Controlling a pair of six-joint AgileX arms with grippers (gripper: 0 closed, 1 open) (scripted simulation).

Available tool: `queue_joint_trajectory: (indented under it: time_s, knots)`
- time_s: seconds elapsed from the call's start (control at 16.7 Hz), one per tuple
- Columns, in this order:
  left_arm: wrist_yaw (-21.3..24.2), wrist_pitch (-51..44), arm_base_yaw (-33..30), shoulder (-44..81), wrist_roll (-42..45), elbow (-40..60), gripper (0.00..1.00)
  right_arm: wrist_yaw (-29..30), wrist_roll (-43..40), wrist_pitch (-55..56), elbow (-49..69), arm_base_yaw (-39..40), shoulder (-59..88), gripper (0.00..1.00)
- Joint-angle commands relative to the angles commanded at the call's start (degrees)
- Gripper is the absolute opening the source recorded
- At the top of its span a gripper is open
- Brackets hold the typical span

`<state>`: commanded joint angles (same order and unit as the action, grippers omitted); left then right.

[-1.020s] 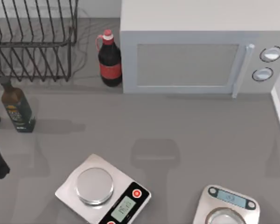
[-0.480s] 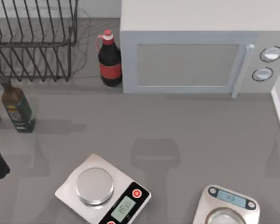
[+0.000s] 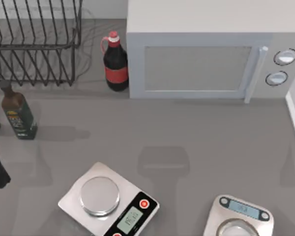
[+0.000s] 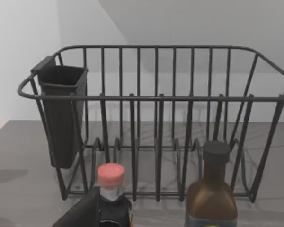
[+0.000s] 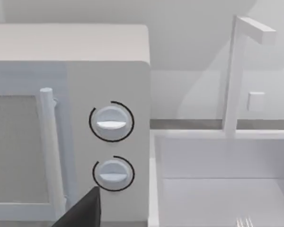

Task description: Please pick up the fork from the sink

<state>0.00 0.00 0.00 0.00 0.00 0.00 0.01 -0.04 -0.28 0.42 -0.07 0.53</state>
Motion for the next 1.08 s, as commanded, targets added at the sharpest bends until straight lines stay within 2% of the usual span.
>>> queue_joint_trajectory:
  time_s: [0.18,0.42,1.08]
  knots:
    - [0.0,0.0,0.0,0.0,0.0,0.0,1.0,0.04,-0.35,-2.52,3.94,-0.63,4.94,1.0]
    - [0.0,0.0,0.0,0.0,0.0,0.0,1.0,0.07,-1.37,-9.47,15.1,-2.38,18.74,1.0]
    - [0.0,0.0,0.0,0.0,0.0,0.0,1.0,0.19,-6.59,-39.41,64.3,-9.03,76.95,1.0]
